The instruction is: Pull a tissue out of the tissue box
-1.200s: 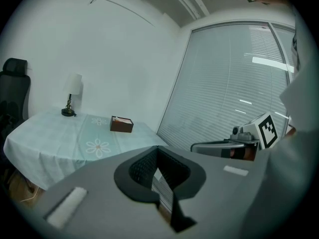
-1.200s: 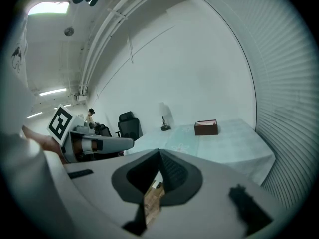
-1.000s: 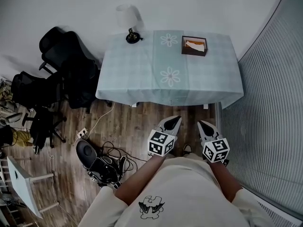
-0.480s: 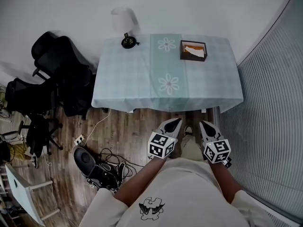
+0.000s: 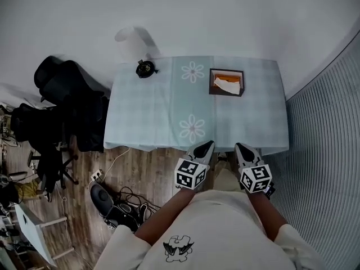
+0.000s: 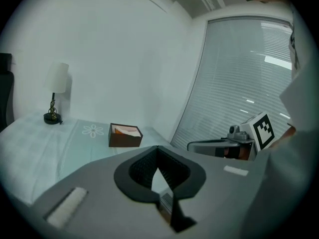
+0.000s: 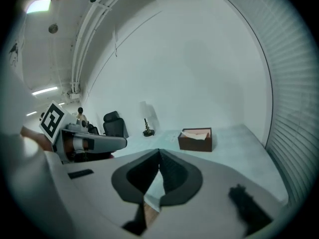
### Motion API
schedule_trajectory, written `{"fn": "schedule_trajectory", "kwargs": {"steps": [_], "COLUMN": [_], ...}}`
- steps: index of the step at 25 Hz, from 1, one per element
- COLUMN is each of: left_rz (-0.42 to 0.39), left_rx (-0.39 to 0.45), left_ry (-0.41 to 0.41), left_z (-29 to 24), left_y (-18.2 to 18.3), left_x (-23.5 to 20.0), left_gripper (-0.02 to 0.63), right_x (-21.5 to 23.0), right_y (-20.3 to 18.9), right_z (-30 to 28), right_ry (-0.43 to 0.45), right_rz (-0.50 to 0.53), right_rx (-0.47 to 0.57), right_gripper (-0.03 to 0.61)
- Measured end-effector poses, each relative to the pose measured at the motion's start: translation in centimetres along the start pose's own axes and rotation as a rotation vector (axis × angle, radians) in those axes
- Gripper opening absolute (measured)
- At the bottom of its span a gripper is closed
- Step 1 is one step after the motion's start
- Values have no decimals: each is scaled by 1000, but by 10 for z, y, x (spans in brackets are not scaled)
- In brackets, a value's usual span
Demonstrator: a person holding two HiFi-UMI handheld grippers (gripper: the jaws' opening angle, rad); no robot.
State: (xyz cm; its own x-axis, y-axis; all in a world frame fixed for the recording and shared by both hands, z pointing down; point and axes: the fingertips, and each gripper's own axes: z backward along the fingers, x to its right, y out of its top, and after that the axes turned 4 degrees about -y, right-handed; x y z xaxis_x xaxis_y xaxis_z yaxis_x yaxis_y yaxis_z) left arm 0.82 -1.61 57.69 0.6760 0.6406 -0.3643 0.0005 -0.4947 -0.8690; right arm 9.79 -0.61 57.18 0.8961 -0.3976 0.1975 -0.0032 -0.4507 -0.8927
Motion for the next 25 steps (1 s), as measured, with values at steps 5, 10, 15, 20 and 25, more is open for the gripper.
{"fn": "schedule_trajectory", "kwargs": {"steps": [5,10,15,20,25], "left_rz": [-59,-36,-37,-30,-11], "left_rx": [-2,-3,-29,-49,-35], "left_ry": [47,81,89,70,60], "left_z": [-72,-115,-135,-146,-152], "left_y": [51,79,89,96,108], "left_x": [-13,-30,-50,-70,-83], "left_gripper": [6,6,6,6,6], "right_x": [63,95,112,115,116], "right_y": [47,76,79,88,93], "right_z": [-42,-72,-90,-104,-124], "right_ry": [54,101,91,61,70], "right_rz": [40,53,21,20,47], "right_rx": [-11,-14,-26,-25,-62], "right_gripper": [12,12,12,12,13]}}
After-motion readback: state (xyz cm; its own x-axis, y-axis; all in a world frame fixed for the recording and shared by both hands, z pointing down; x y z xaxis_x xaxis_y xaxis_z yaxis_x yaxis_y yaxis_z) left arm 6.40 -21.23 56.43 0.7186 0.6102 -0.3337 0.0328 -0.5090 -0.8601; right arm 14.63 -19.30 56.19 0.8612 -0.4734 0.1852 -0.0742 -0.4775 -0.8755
